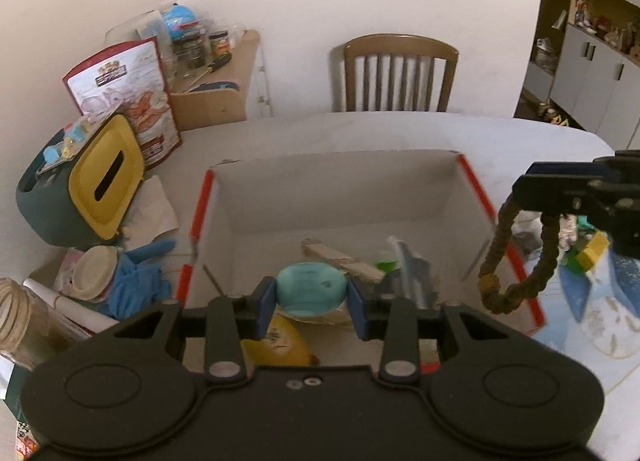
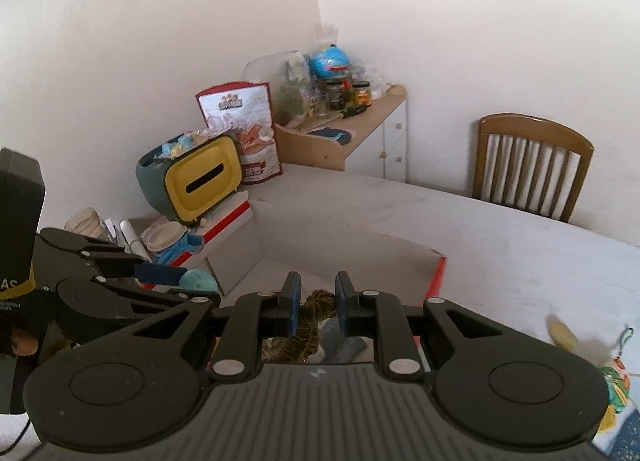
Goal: Organize objects
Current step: 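Carry the teal soap bar and brown rope over the cardboard box, then open both tools to drop the soap bar and rope into the box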
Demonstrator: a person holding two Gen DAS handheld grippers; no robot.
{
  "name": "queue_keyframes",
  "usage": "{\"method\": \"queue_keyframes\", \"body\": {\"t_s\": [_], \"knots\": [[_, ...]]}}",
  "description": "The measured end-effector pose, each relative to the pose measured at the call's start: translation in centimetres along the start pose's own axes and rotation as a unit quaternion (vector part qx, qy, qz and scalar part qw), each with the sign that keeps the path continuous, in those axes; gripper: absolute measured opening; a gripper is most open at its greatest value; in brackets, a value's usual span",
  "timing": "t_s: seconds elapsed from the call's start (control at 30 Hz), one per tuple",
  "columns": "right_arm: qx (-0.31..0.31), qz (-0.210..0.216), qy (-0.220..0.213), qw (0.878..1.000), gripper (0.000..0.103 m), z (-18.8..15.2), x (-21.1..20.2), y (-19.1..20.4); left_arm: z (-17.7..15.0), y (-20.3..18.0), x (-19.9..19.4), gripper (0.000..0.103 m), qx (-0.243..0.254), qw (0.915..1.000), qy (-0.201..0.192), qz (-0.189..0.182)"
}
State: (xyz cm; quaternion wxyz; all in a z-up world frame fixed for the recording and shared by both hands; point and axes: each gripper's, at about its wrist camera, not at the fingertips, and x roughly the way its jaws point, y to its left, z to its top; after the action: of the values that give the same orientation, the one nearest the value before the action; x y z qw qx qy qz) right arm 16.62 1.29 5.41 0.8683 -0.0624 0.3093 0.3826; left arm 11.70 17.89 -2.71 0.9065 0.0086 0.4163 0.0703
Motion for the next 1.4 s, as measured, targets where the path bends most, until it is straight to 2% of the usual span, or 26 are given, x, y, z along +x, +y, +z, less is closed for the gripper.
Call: {"method": "queue_keyframes", "body": {"t_s": [0.47,0.7,1.07,1.4], "knots": [[0.011,0.018,0.032,0.999,0.018,-1.2,6.9,0.6,-0.3,1.5,4.5,0.037,0.009,0.9993,0.030,0.019],[-0.002,0.014,0.072,0.997,0.018,-2.9,9.7,0.5,-0.5,1.2,6.6,0.037,0.019,0.9989,0.039,0.016],[-0.031,0.000,0.112,0.993,0.018,-5.0,11.5,1.1,-1.2,0.7,8.8,0.037,0.036,0.9969,0.070,0.008],[-0.014,0.006,0.115,0.993,0.018,-5.0,10.9,0.6,-1.8,0.1,9.6,0.038,0.050,0.9949,0.087,0.009]]}}
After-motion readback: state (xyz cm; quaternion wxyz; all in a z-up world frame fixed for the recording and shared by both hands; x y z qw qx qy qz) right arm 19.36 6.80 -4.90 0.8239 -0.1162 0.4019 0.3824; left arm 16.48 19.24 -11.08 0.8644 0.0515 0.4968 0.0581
